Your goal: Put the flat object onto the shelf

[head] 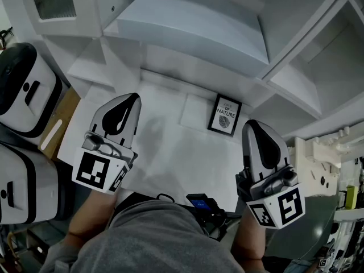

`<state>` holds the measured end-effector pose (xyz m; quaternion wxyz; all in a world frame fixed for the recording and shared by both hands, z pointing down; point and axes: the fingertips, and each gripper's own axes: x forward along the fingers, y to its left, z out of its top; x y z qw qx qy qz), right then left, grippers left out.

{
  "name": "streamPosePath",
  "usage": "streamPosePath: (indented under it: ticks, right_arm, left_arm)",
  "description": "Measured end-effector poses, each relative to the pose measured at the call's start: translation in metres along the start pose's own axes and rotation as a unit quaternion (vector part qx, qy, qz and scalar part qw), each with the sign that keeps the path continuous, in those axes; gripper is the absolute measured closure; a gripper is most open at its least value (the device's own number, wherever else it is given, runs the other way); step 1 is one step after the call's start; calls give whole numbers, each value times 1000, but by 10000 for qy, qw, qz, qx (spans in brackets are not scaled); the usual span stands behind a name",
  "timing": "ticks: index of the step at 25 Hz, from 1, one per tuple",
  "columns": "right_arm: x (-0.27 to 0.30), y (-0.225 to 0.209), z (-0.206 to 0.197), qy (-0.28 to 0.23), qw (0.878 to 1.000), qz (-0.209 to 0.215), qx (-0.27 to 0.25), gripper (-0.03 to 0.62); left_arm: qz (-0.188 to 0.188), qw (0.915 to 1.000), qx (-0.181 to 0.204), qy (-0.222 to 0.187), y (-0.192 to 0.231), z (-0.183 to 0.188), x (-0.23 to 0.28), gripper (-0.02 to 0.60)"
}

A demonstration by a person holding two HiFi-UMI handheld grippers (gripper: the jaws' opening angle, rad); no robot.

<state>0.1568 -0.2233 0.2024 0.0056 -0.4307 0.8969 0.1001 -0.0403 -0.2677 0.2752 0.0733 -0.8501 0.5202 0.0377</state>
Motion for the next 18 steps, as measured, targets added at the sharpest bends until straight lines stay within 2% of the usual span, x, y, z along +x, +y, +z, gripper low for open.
streamPosePath:
  ticks: [18]
  right_arm:
    - [-3, 3, 1, -16, 10000, 30, 41, 565]
  left_arm:
    - [23, 10000, -51, 37, -4, -3, 0, 574]
